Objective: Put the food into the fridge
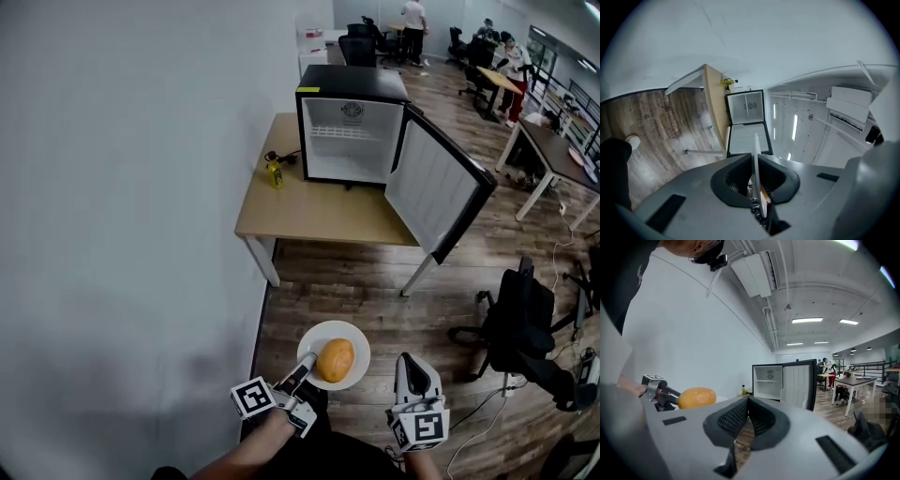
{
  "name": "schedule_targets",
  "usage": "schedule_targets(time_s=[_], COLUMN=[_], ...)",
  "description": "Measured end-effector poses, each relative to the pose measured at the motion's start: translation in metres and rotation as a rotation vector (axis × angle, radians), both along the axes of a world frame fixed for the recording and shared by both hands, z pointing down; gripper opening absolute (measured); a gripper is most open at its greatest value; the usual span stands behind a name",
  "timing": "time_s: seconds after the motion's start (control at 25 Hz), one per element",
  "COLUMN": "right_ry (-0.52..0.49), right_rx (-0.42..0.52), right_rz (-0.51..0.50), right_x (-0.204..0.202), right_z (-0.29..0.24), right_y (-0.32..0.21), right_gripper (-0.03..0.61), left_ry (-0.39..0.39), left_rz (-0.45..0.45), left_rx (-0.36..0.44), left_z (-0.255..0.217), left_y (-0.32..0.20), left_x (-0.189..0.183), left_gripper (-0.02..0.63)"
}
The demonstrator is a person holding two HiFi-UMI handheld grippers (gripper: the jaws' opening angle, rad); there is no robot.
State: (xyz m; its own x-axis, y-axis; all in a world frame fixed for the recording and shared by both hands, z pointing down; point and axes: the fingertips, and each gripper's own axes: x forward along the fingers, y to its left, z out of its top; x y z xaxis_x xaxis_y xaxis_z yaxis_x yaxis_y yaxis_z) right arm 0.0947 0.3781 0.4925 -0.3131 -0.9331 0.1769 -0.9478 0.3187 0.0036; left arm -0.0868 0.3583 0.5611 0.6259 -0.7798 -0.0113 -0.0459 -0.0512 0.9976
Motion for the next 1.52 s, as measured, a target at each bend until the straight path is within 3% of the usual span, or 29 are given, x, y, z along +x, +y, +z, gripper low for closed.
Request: schedule_targets(time_s=[0.16,0.28,0.6,0.8,0.96,1.24,1.36,1.52], right_ry=[0.004,0.008,-0.018,-0.019,-0.02,-0.02,-0.044,-0.043], right_rx=[-0.003,-0.01,-0.06,-0.093,-0.08,-0.04,-0.027,-0.021], right_rz=[0.061,0.081,0.14,0.114,0.106,0.119,0.115,0.079], right_x=[0.016,0.019,-0.004,-0.024,-0.032,-0.02,-0.01,0.002], right_z=[-0.009,-0.01,0.002,0.014,0.012,0.016,0.016,0.017], right_y=[-0.065,-0.101,-0.163,-0.181,-0.202,-0.253,-0.287,-0.343], right_gripper=[0.06,0.06,0.06,0.06,0.06,0.06,0.06,0.06], left_ry=[-0.01,-0.076,-0.134,-0.078,-0.086,-0.04,-0.079,-0.018], left_rz=[0.018,0.06,0.151,0.147,0.141,0.108,0.102,0.084], left_rx=[-0.006,-0.028,-0.025,-0.032,-0.048,-0.053,-0.063,-0.03], left_z=[0.0,0.004,0.006,0.004,0.008,0.015,0.022,0.011], left_y=[-0.055,-0.084,-0.158,-0.191,-0.211,-0.261,-0.292,-0.345], left_x=[-0.009,-0.014,-0.022,-0.025,-0.029,-0.019,-0.015,0.003], left_gripper=[0.028,0.028,0.028,0.028,0.028,0.028,0.028,0.028])
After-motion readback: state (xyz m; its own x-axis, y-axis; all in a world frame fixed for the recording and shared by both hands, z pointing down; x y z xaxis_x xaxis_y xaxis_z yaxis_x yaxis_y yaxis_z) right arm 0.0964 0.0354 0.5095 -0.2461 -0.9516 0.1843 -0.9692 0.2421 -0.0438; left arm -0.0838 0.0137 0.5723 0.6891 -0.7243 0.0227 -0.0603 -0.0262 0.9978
